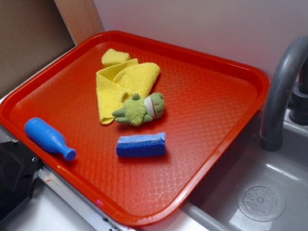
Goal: Grab the blue sponge.
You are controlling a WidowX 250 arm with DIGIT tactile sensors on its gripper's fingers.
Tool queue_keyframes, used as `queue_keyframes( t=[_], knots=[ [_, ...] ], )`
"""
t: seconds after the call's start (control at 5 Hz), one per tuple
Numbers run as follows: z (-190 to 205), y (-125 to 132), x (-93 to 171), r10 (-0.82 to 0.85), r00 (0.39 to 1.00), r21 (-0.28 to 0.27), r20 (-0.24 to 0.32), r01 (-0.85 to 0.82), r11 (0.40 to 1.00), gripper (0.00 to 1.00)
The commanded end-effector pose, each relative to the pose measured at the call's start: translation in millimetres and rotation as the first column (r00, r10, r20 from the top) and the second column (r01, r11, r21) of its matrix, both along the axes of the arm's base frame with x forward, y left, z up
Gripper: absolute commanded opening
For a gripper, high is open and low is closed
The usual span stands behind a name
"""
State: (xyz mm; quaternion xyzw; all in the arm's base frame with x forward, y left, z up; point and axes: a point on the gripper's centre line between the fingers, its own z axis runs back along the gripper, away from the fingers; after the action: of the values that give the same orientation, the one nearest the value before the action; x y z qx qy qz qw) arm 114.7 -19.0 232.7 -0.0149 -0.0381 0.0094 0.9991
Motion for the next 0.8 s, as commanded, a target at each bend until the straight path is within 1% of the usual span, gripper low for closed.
queue_keyframes(
  t=[0.0, 0.2, 0.4, 0.6],
  knots=[
    [-10.7, -7.0, 13.4, -0.005, 1.0, 0.037, -0.011, 0.005, 0.999, 1.0],
    [-22.8, -6.9, 30.2, -0.011, 0.999, 0.047, -0.036, 0.013, 0.999, 1.0],
    [-37.3, -8.8, 52.5, -0.005, 0.999, 0.05, -0.034, 0.007, 0.999, 1.0],
    [-59.9, -16.5, 78.0, 0.005, 0.999, 0.137, -0.044, 0.001, 0.991, 1.0]
  ],
)
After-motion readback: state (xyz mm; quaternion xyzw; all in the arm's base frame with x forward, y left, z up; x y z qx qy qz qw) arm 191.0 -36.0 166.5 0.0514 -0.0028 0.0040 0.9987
